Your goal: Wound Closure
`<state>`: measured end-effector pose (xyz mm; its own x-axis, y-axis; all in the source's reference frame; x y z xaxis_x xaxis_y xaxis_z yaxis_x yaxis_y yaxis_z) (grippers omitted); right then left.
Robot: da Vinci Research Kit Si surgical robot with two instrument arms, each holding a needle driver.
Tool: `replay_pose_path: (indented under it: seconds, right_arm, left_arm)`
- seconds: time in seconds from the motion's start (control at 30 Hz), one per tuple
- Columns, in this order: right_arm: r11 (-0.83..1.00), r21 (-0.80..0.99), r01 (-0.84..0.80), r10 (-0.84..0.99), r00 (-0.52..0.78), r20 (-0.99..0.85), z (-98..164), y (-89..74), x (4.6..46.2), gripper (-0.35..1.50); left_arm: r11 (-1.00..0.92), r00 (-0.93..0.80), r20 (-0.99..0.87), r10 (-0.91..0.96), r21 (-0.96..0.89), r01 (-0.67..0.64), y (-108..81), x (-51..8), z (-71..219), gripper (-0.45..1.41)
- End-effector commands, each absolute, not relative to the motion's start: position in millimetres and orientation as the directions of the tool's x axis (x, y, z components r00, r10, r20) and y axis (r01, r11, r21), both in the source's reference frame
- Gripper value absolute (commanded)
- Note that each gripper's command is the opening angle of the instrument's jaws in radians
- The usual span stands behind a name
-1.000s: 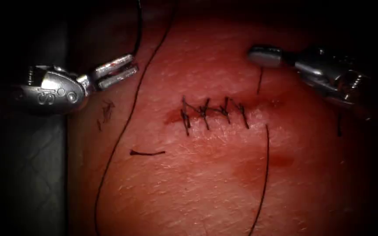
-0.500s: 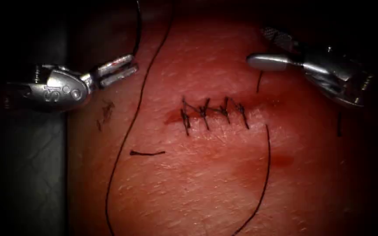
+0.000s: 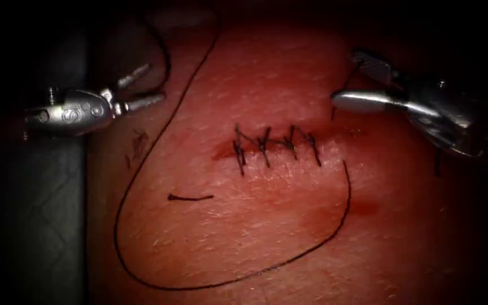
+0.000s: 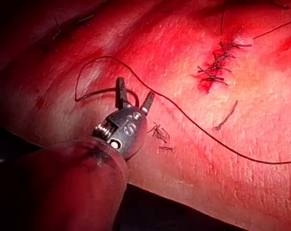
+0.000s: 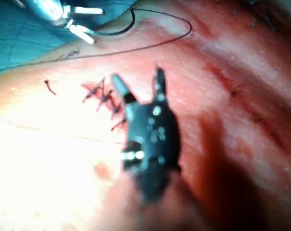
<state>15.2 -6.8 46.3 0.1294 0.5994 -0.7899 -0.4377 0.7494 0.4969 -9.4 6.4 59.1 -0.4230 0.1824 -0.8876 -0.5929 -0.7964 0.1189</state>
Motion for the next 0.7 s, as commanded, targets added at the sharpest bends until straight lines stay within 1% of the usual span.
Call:
replay_pose_path:
  seconds: [0.03,0.17,0.27,0.37,0.47,0.7]
  right_arm:
    - [0.749,0.499,-0.437,0.6,0.126,-0.79,47.0,-7.8,15.8,1.25]
    - [0.752,0.494,-0.435,0.595,0.127,-0.794,47.4,-8.3,15.7,1.25]
    - [0.756,0.491,-0.434,0.59,0.127,-0.797,47.7,-8.8,15.7,1.23]
    - [0.759,0.488,-0.432,0.587,0.127,-0.8,47.9,-9.3,15.7,1.23]
    - [0.76,0.487,-0.431,0.585,0.127,-0.801,47.9,-9.5,15.8,1.23]
    - [0.76,0.486,-0.431,0.584,0.127,-0.802,47.9,-9.6,16.0,1.23]
  left_arm:
    - [-0.794,-0.425,-0.886,0.183,0.122,-0.595,6.0,-10.1,59.1,0.73]
    - [-0.811,-0.422,-0.888,0.184,0.105,-0.576,5.2,-10.3,56.8,1.0]
    - [-0.85,-0.447,-0.883,0.144,0.121,-0.512,4.3,-10.0,54.9,1.07]
    - [-0.876,-0.485,-0.872,0.068,0.181,-0.448,2.9,-9.0,53.3,1.05]
    - [-0.894,-0.519,-0.854,-0.044,0.266,-0.362,0.1,-7.7,52.6,0.98]
    - [-0.913,-0.541,-0.826,-0.157,0.331,-0.24,-4.6,-7.3,54.0,0.85]
